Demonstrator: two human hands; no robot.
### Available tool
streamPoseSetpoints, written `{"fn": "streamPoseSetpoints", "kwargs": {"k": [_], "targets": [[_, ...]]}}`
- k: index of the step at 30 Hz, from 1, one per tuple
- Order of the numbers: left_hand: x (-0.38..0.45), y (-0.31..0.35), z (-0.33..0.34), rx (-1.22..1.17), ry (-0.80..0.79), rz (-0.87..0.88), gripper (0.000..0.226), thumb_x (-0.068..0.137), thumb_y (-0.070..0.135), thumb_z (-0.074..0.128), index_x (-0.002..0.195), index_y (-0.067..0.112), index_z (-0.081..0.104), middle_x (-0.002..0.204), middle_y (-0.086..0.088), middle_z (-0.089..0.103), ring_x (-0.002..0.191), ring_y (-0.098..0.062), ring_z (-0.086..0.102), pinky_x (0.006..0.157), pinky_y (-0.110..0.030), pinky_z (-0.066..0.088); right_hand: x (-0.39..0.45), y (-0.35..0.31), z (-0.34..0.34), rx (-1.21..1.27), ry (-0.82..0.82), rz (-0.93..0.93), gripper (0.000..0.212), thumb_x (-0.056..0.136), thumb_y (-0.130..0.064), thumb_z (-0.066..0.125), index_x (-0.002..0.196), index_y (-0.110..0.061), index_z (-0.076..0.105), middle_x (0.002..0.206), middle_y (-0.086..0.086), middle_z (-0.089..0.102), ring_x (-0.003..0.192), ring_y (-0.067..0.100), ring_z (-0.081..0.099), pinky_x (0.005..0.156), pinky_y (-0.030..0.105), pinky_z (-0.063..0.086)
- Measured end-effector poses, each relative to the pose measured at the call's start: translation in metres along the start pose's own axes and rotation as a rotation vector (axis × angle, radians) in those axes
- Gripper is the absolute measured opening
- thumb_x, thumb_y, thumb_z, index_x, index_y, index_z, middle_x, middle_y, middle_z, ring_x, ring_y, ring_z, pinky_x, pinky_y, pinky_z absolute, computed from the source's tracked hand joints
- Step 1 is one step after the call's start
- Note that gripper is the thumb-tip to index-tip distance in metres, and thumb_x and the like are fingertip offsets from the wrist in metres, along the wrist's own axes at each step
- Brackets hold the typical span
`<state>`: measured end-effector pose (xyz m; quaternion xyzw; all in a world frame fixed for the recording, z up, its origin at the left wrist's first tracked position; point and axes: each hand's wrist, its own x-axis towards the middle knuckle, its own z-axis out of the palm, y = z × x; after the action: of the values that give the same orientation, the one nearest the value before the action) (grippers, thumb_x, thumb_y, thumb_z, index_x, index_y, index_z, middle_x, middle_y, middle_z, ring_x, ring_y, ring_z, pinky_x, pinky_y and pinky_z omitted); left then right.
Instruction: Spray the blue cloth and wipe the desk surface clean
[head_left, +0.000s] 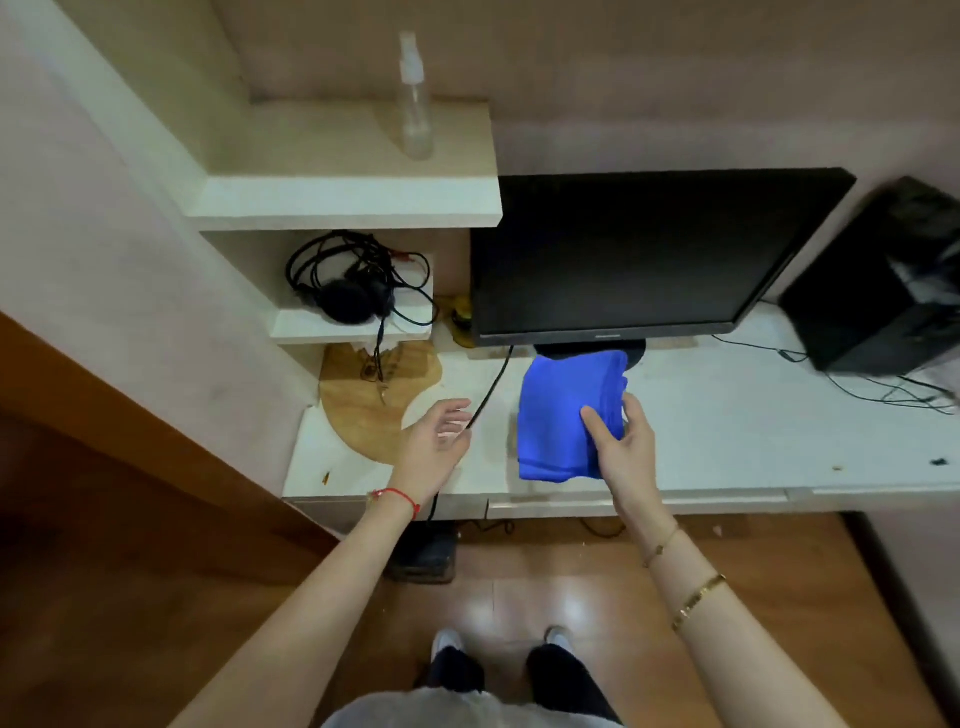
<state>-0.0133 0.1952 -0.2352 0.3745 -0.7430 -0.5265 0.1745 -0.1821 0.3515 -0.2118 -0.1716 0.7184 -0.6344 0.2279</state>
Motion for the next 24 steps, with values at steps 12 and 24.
{"fn": "streamPoseSetpoints", "kwargs": {"k": [12,24], "targets": [[-0.011,-0.063,0.085,0.562,0.144,0.031,0.036,0.093,0.002,0.055,0.128,0.003,0.062,0.130,-0.017,0.063,0.123,-0.036,0.058,0.109,-0.040,0.039,0.081,0.084,-0.096,-1.140,-0.270,-0.605,0.025,0.072,0.003,0.069,0.094,-0.006,0.060,0.068,0.009,0.054,0.059,0.028,0.051,0.052,0.027,0.031],[-0.005,-0.083,0.133,0.747,0.102,-0.142,0.056,0.093,0.026,0.029,0.136,0.003,0.056,0.139,-0.020,0.056,0.129,-0.041,0.052,0.107,-0.055,0.039,0.106,0.147,-0.119,-1.172,-0.665,-0.857,0.044,0.064,-0.011,0.086,0.103,-0.005,0.067,0.111,0.012,0.067,0.104,0.031,0.063,0.083,0.040,0.055]]}}
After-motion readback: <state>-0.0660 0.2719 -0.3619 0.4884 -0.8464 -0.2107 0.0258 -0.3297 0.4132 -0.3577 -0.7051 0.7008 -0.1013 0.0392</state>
